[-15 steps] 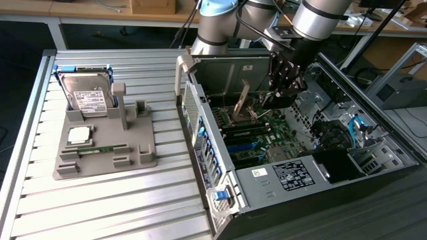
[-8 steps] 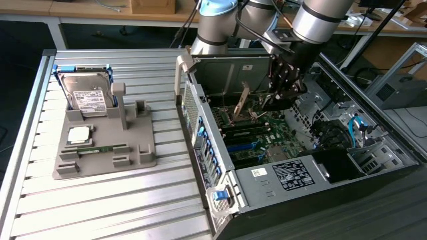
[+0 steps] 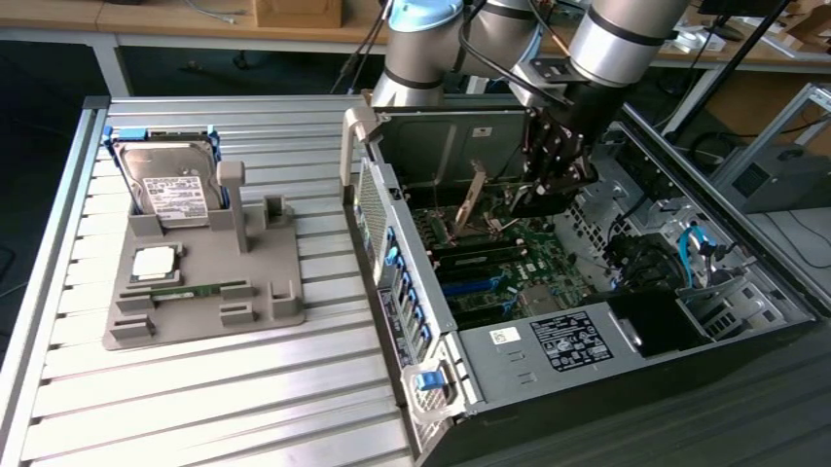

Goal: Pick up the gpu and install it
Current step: 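Insert the gpu into the slot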

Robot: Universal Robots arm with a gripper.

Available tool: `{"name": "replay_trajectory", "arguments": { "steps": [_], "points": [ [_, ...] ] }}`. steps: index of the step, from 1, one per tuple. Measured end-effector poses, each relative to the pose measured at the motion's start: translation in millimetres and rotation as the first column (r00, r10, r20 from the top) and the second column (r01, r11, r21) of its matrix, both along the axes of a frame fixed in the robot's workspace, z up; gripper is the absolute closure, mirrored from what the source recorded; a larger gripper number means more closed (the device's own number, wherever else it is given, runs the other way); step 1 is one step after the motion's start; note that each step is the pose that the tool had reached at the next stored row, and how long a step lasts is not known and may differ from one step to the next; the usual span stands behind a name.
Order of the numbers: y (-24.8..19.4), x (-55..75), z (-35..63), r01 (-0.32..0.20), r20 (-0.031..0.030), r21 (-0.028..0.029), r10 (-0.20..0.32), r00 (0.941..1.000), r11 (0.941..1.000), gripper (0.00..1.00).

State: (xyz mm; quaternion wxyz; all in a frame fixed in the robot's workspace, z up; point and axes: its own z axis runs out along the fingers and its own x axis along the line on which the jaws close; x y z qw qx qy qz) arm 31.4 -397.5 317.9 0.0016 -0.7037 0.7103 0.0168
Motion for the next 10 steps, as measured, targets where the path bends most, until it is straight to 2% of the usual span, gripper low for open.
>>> {"name": "replay_trajectory", "arguments": {
  "steps": [10],
  "points": [
    [-0.5, 0.0, -2.8, 0.000, 0.0000, 0.0000, 0.000, 1.0000, 1.0000, 0.73]
  ]
}}
